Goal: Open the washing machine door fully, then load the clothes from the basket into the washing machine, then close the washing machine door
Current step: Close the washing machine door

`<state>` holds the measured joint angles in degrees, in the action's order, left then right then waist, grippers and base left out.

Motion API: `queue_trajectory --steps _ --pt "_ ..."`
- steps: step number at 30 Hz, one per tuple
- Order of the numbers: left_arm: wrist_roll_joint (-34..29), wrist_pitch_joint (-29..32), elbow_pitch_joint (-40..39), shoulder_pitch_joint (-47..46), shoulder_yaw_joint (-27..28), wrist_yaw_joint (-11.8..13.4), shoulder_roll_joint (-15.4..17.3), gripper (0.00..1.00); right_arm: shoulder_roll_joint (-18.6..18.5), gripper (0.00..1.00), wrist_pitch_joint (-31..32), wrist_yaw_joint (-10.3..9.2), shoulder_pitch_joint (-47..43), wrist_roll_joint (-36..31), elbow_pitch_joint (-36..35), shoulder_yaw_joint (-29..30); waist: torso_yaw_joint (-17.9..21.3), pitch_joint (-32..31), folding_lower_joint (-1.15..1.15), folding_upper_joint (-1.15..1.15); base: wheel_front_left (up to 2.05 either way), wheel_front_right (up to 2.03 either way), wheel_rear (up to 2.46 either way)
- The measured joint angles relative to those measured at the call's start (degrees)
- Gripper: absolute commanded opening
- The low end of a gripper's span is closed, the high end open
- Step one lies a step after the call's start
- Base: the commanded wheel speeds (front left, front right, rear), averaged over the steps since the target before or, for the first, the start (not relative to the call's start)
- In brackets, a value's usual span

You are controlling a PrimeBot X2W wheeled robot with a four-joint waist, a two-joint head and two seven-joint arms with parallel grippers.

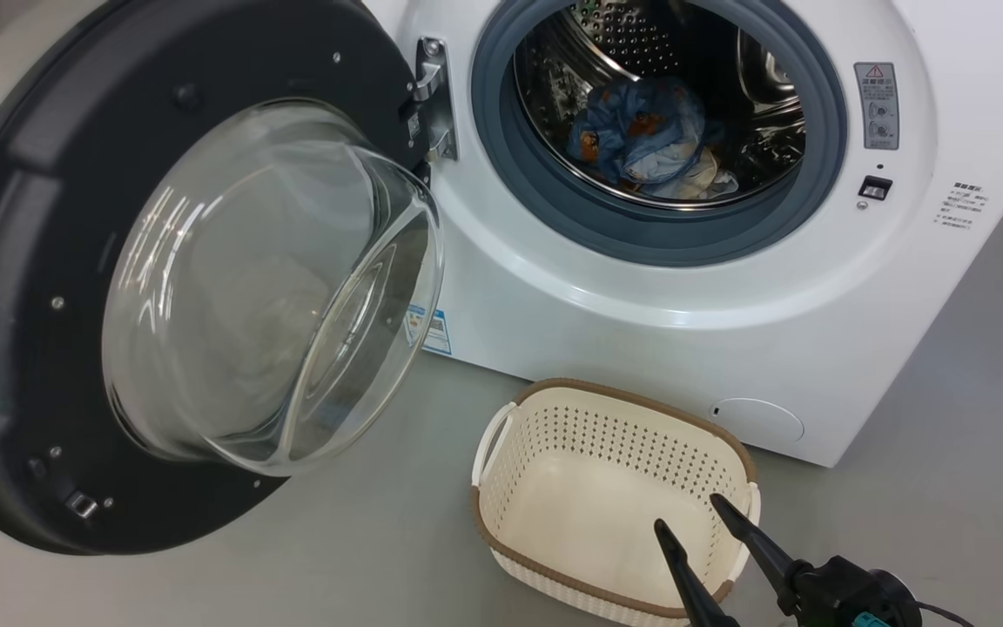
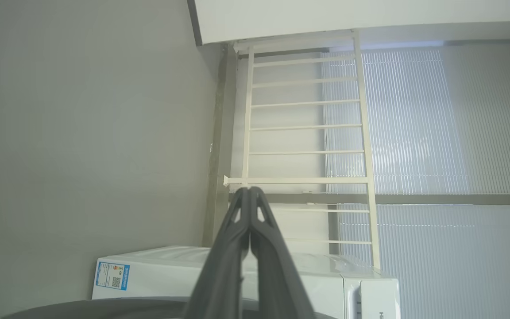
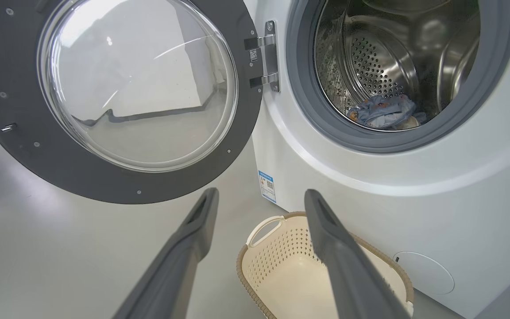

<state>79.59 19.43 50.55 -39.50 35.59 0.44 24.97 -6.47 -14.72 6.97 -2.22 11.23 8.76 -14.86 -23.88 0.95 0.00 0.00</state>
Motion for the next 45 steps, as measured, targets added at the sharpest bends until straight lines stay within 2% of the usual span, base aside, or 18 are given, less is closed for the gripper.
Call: queue_trajectory --steps 9,19,33,45 --pt "1.20 4.85 2.88 0.01 -0.80 -3.36 -1.78 0.00 -0.37 1.00 0.00 0.00 -0.01 0.00 0.01 -0.40 0.45 -0.39 0.00 0.00 0.00 0.00 0.00" --pt "3.32 9.83 3.00 0.03 -1.87 -5.77 -4.99 0.00 -0.54 1.00 0.00 0.00 -0.01 0.00 0.09 -0.54 1.22 -0.43 0.00 0.00 0.00 0.00 0.00" --pt "5.04 16.96 -0.66 1.17 -2.90 -5.67 -7.00 0.00 -0.54 1.00 0.00 0.00 0.09 0.00 0.03 -0.26 1.65 0.11 0.00 0.00 0.00 0.00 0.00" --pt "7.34 21.08 -7.12 4.45 -1.96 -2.47 -8.03 0.00 -0.34 1.00 0.00 0.00 0.12 0.00 -0.01 0.54 1.94 0.85 0.00 0.00 0.00 0.00 0.00"
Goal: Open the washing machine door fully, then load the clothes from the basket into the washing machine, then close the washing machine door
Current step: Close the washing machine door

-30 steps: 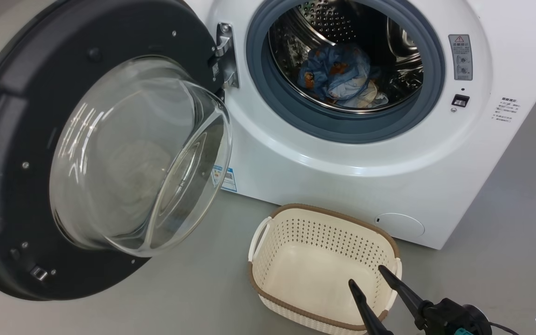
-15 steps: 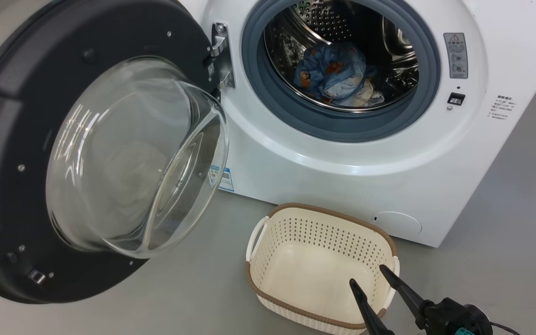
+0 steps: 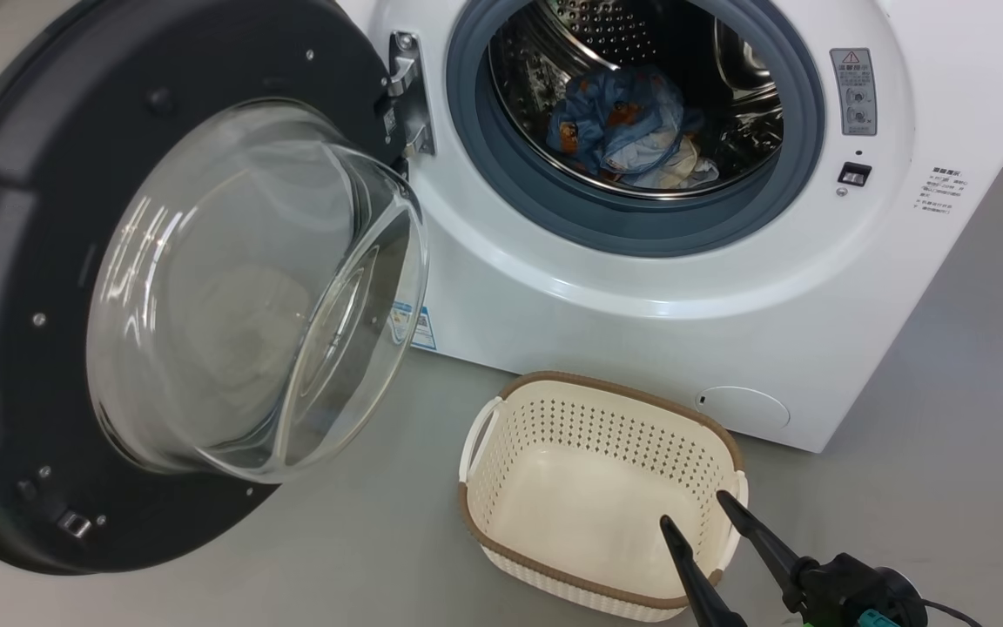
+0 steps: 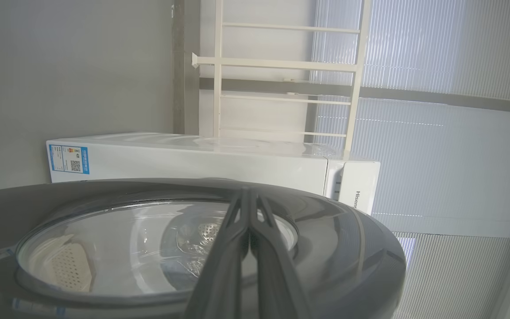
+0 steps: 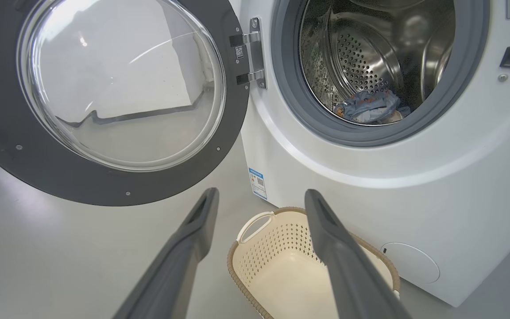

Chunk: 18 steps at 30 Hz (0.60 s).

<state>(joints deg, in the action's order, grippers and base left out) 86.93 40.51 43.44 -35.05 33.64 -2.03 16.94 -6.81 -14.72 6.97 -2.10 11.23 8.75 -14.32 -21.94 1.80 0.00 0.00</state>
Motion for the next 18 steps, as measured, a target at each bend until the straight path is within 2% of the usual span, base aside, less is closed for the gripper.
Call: queue_trajectory --steps 11,18 --pt "0.62 3.05 -8.94 4.38 -0.93 4.04 -2.91 0.00 0.94 1.00 0.00 0.00 0.09 0.00 0.01 0.47 -0.65 -0.58 0.00 0.00 0.00 0.00 0.00" --pt "0.53 5.24 -15.59 8.57 -2.04 7.55 -4.78 0.00 1.23 1.00 0.00 0.00 0.05 0.00 0.01 0.60 -1.16 -1.44 0.00 0.00 0.00 0.00 0.00"
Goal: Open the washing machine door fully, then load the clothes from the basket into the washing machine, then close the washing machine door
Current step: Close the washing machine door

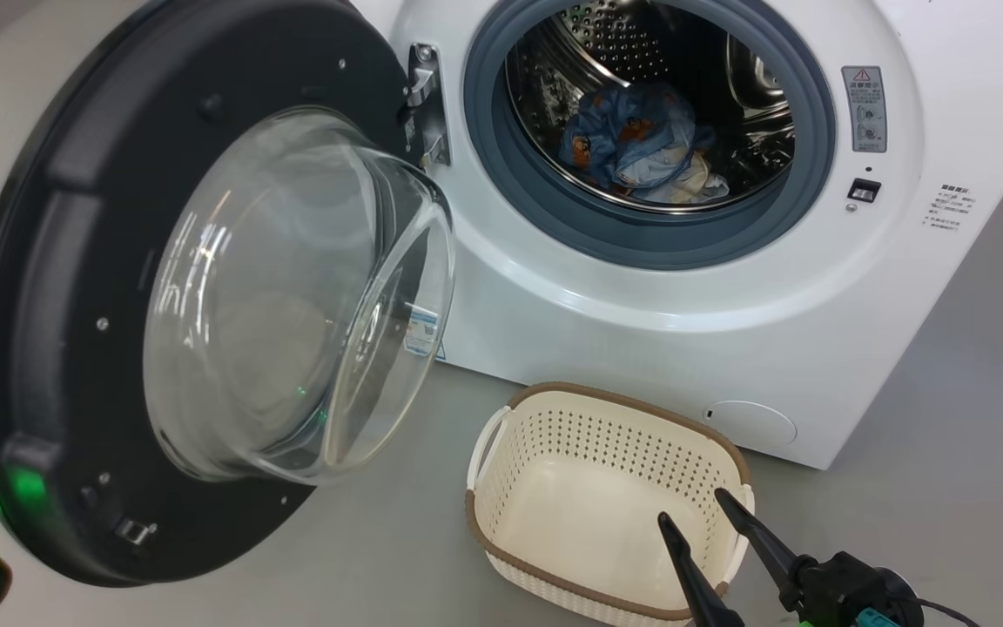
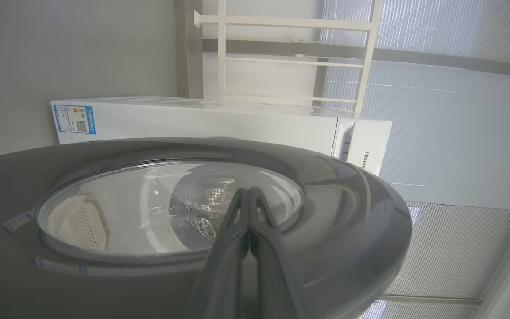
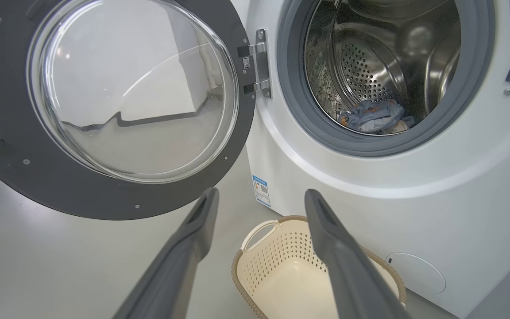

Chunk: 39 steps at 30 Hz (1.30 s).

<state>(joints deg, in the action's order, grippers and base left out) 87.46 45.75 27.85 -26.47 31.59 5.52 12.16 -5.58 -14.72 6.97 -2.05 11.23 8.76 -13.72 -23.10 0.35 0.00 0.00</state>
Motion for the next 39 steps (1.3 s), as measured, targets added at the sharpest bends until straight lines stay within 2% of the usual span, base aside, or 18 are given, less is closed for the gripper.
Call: queue_trajectory --steps 11,21,31,34,39 --pt "0.01 3.55 -12.33 6.64 -2.25 5.23 -4.08 0.00 0.60 1.00 0.00 0.00 -0.08 0.00 0.00 -0.19 0.23 -0.71 0.00 0.00 0.00 0.00 0.00" --pt "0.14 7.28 -25.36 13.78 -6.47 9.72 -7.79 0.00 0.88 1.00 0.00 0.00 -0.19 0.00 -0.10 0.26 1.71 -0.64 0.00 0.00 0.00 0.00 0.00" --pt "2.77 6.79 -35.04 18.49 -16.81 10.44 -9.57 0.00 1.56 1.00 0.00 0.00 -0.23 0.00 -0.26 0.99 2.97 -0.17 0.00 0.00 0.00 0.00 0.00" --pt "5.10 4.02 -37.08 19.23 -20.37 10.29 -9.57 0.00 1.62 1.00 0.00 0.00 -0.23 -0.01 -0.36 1.13 3.46 -0.04 0.00 0.00 0.00 0.00 0.00" --pt "9.04 -2.20 -37.61 19.43 -27.22 7.90 -9.56 0.00 1.65 1.00 0.00 0.00 -0.25 -0.01 -0.35 1.15 4.41 -0.12 0.00 0.00 0.00 0.00 0.00"
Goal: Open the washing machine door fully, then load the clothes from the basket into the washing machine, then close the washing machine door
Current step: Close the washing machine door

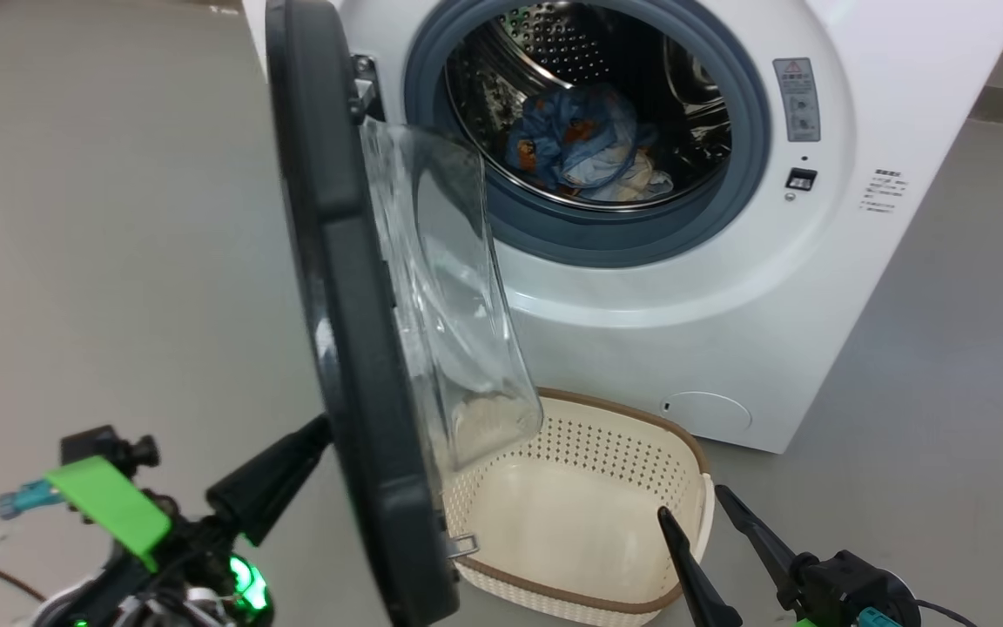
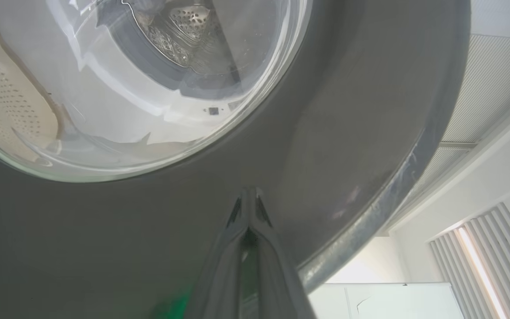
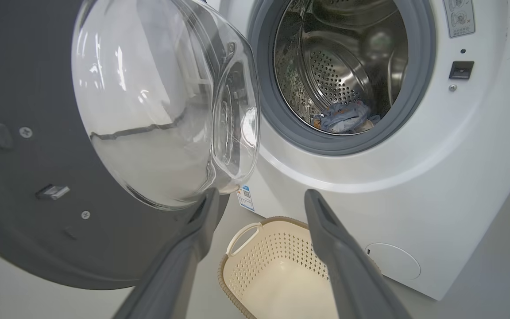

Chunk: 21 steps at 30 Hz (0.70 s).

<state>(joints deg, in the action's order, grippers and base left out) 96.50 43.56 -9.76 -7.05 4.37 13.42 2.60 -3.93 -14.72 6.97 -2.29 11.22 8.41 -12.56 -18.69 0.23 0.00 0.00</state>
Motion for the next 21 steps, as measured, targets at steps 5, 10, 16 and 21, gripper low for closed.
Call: queue_trajectory --steps 5,10,16,21 --pt "1.57 -4.98 1.78 -0.09 -4.25 -2.90 0.00 0.00 0.01 1.00 0.00 0.00 0.01 -0.01 -0.20 0.25 1.90 0.02 0.00 0.00 0.00 0.00 0.00" --pt "2.20 -8.99 4.92 -1.49 -6.37 -5.24 0.02 0.00 -0.16 1.00 0.00 0.00 -0.08 -0.02 -0.22 0.57 4.53 0.03 0.00 0.00 0.00 0.00 0.00" --pt "3.49 -12.00 7.97 -4.00 -8.69 -7.38 0.13 0.00 -0.29 1.00 0.00 0.01 -0.12 -0.09 -0.34 0.66 8.32 -0.12 0.00 0.00 0.00 0.00 0.00" --pt "4.12 -14.11 10.17 -6.86 -11.22 -9.45 0.10 0.00 -0.38 1.00 0.00 0.00 -0.12 -0.09 -0.38 0.57 11.65 -0.12 0.00 0.00 0.00 0.00 0.00"
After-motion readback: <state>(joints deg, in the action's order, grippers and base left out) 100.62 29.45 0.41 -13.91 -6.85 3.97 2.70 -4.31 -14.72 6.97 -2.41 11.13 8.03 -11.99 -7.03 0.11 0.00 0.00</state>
